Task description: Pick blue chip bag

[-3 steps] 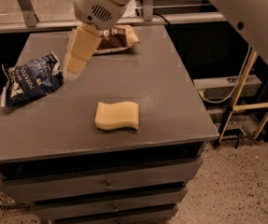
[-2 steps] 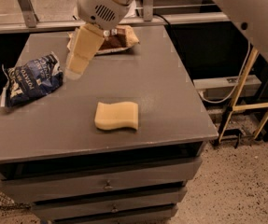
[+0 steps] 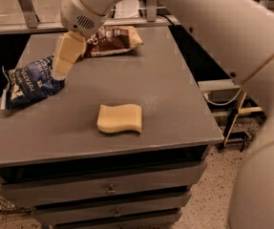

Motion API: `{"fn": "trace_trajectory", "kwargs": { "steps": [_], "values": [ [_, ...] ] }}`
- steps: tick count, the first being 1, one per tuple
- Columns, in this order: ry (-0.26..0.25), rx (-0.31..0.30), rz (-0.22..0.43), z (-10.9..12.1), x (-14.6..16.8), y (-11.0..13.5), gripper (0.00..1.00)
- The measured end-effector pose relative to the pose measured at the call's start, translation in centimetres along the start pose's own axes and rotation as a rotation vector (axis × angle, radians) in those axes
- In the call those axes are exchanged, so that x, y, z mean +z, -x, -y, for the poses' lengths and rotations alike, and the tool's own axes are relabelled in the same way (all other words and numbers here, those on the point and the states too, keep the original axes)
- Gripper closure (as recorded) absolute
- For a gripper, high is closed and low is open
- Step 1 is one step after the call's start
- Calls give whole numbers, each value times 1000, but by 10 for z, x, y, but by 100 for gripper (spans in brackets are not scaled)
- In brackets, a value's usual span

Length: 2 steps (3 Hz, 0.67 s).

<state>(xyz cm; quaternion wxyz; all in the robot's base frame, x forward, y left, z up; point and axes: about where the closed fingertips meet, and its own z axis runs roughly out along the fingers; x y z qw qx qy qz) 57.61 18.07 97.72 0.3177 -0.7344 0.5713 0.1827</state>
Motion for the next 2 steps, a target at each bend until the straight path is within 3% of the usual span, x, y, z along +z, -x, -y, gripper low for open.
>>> {"fn": "trace_trajectory", "kwargs": {
  "steps": [1,2],
  "values": [
    [45,5,13,35,50,-5,0],
    [48,36,-29,55,94,-6,0]
  ]
}}
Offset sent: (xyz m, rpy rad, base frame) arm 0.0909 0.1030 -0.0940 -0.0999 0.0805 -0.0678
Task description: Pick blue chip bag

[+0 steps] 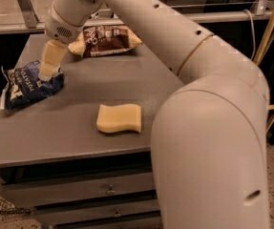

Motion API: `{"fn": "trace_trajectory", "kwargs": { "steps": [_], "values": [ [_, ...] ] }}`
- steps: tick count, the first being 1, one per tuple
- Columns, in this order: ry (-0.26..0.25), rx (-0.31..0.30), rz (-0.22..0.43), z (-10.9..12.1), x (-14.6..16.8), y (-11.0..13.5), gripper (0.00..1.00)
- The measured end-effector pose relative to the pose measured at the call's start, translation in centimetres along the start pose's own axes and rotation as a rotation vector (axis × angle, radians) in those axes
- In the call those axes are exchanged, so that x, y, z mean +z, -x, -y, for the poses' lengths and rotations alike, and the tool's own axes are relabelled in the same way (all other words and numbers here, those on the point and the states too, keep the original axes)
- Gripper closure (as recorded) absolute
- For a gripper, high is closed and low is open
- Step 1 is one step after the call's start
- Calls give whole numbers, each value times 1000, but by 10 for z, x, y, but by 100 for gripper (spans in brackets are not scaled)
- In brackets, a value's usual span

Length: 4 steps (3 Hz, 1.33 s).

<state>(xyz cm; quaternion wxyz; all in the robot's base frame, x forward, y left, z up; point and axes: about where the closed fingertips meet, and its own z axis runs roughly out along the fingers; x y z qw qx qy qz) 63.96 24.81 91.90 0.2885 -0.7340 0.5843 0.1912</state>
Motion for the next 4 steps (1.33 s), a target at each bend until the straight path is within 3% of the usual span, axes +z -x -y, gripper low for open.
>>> {"fn": "trace_trajectory", "kwargs": {
  "steps": [2,3,4],
  "values": [
    [53,52,-61,-1,57,2,0],
    [66,81,-82,0,66,-4,18],
    [31,121,-98,6,52,-19,41]
  ]
}}
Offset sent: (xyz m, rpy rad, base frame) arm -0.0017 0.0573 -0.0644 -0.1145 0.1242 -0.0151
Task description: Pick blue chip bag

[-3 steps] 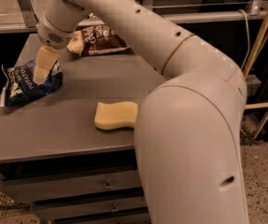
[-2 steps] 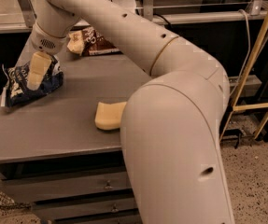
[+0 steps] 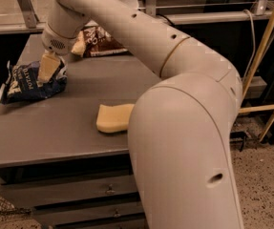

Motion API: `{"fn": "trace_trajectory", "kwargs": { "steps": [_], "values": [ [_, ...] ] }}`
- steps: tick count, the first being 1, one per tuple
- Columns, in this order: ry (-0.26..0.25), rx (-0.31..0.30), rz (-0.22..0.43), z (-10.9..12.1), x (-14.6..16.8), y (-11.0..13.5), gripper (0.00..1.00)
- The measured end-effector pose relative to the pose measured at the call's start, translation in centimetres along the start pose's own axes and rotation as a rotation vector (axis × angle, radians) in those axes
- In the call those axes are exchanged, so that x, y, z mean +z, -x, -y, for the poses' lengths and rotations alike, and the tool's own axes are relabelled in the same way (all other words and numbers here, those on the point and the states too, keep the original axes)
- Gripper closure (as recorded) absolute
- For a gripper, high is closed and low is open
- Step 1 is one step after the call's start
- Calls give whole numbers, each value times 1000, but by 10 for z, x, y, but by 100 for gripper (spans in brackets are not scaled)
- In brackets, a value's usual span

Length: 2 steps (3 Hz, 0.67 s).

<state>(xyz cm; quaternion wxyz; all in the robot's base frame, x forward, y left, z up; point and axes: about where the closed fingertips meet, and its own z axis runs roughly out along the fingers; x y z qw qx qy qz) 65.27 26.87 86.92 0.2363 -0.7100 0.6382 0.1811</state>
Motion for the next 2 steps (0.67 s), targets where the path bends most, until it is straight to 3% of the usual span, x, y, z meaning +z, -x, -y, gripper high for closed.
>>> {"fn": "trace_trajectory", "kwargs": {
  "steps": [1,2],
  "values": [
    [-50,20,19,3,-27,-10,64],
    [-109,18,110,0,-59,-13,87]
  ]
}}
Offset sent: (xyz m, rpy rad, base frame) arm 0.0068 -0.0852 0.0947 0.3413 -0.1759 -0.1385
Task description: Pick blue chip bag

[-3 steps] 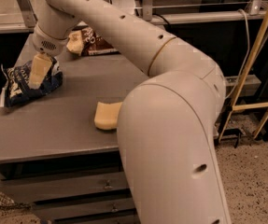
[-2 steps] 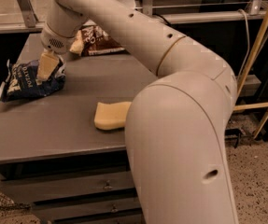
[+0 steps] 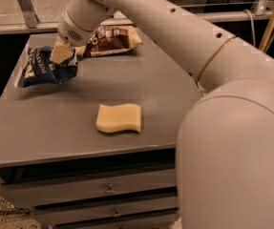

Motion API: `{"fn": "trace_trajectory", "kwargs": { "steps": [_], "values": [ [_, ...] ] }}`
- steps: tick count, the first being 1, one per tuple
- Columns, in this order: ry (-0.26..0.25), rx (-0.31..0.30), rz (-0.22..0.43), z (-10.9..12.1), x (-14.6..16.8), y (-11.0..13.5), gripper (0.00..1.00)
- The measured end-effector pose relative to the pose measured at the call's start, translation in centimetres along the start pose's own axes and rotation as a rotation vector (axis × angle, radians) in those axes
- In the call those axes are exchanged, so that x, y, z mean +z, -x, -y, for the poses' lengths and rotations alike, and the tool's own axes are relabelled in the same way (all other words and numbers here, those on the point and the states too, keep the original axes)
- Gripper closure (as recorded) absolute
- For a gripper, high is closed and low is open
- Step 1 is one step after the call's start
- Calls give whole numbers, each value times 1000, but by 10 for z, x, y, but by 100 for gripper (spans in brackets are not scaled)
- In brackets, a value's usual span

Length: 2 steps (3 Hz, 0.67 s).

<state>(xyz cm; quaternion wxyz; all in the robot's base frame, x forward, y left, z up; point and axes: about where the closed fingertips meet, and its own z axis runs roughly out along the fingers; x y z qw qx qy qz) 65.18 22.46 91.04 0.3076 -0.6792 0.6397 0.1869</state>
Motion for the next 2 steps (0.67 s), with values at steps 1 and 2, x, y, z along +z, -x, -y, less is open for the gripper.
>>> {"fn": "trace_trajectory", "kwargs": {
  "steps": [1,2],
  "values": [
    [-99,-20,154,5,-41,8,100],
    [-177,-49,278,9,-73,17,100]
  ]
}}
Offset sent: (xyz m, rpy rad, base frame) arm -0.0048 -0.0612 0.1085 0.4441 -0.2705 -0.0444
